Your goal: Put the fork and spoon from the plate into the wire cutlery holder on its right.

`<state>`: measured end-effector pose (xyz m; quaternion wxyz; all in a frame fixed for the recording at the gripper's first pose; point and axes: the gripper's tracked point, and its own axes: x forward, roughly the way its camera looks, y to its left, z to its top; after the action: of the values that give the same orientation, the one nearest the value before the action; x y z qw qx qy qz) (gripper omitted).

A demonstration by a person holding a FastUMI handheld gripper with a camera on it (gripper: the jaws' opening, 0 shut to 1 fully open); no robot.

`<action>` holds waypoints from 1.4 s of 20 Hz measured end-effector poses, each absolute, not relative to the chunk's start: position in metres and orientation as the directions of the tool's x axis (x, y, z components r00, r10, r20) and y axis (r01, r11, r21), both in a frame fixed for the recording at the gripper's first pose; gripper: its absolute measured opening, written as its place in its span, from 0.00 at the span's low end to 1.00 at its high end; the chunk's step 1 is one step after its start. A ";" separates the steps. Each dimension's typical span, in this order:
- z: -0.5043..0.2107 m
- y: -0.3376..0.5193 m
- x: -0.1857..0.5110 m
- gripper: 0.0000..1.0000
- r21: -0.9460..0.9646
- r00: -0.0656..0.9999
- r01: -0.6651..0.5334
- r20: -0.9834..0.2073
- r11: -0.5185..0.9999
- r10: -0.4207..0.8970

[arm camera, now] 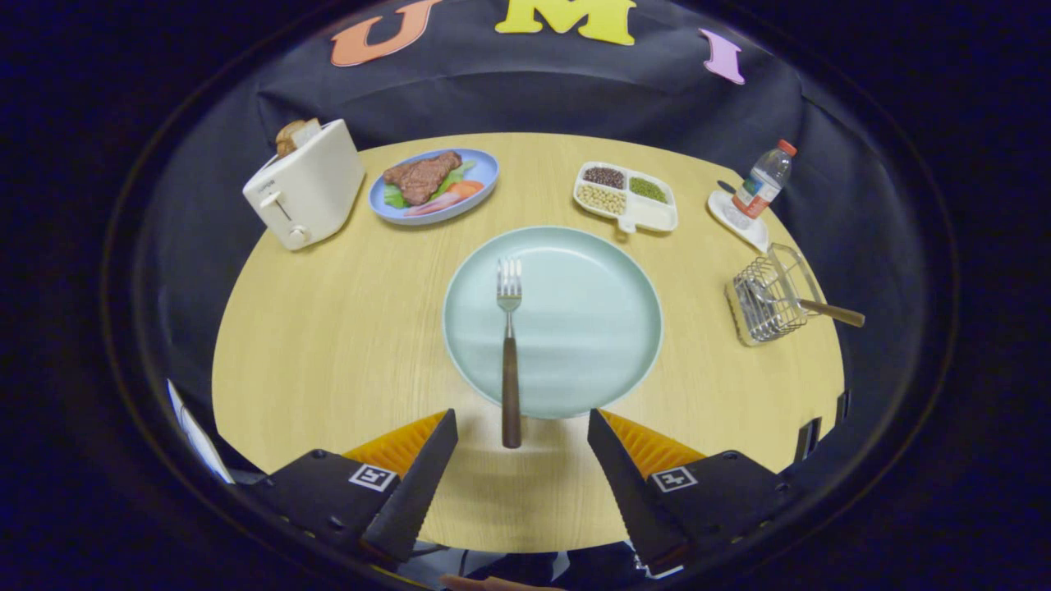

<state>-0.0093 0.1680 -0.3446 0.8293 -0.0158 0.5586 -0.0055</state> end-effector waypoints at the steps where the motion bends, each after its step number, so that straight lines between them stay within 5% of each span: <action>1: -0.348 0.169 -0.011 0.96 -0.029 0.357 0.011 -0.934 1.000 -0.031; 8: -0.373 0.180 -0.009 0.87 0.056 0.220 0.127 -0.975 0.990 0.027; 14: -0.378 0.178 0.006 0.46 0.008 0.228 0.122 -0.973 0.993 -0.020; 15: -0.378 0.176 0.010 0.47 -0.009 0.241 0.112 -0.970 0.994 -0.036; 17: -0.379 0.179 0.007 0.15 -0.001 0.244 0.099 -0.969 0.995 -0.025; 20: -0.369 0.179 0.008 0.03 0.025 0.289 0.086 -0.957 0.996 -0.001; 28: -0.334 0.161 0.009 0.02 0.055 0.374 0.012 -0.926 0.998 0.046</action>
<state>0.0088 0.1610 -0.3340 0.8286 0.0261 0.5592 0.0104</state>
